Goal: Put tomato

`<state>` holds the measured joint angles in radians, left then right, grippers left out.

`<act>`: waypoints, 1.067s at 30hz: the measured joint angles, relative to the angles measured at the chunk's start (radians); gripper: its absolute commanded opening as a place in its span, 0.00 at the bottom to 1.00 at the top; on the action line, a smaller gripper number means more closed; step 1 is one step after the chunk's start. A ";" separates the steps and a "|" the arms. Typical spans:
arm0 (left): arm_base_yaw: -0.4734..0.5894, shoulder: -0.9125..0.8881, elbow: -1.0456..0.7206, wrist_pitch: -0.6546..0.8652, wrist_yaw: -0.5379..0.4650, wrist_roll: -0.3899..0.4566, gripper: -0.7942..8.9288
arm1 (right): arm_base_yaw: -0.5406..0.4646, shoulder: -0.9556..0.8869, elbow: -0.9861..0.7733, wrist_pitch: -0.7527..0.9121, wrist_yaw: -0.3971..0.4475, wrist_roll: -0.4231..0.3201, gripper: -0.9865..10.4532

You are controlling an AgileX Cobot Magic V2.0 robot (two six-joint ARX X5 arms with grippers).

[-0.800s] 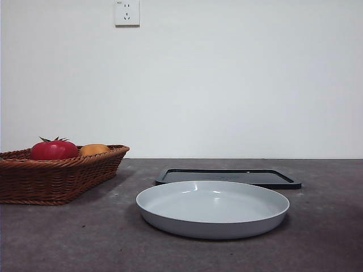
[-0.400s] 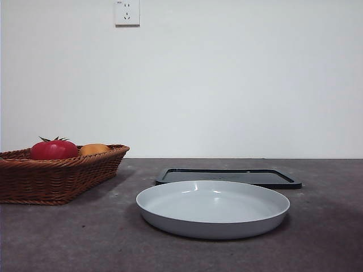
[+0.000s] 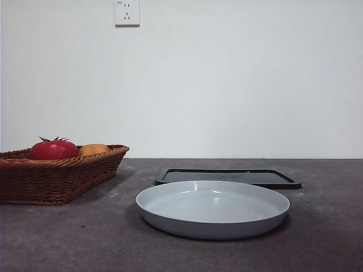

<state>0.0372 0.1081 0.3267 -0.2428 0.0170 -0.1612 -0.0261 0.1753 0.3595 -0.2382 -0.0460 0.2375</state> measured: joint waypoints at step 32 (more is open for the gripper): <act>-0.150 0.806 0.626 -0.563 0.589 -0.048 0.10 | 0.320 0.654 0.528 -0.435 -0.482 -0.040 0.09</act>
<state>-0.1127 0.9142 0.9527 -0.8059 0.6060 -0.2092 0.2935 0.8291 0.8879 -0.6735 -0.5278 0.1970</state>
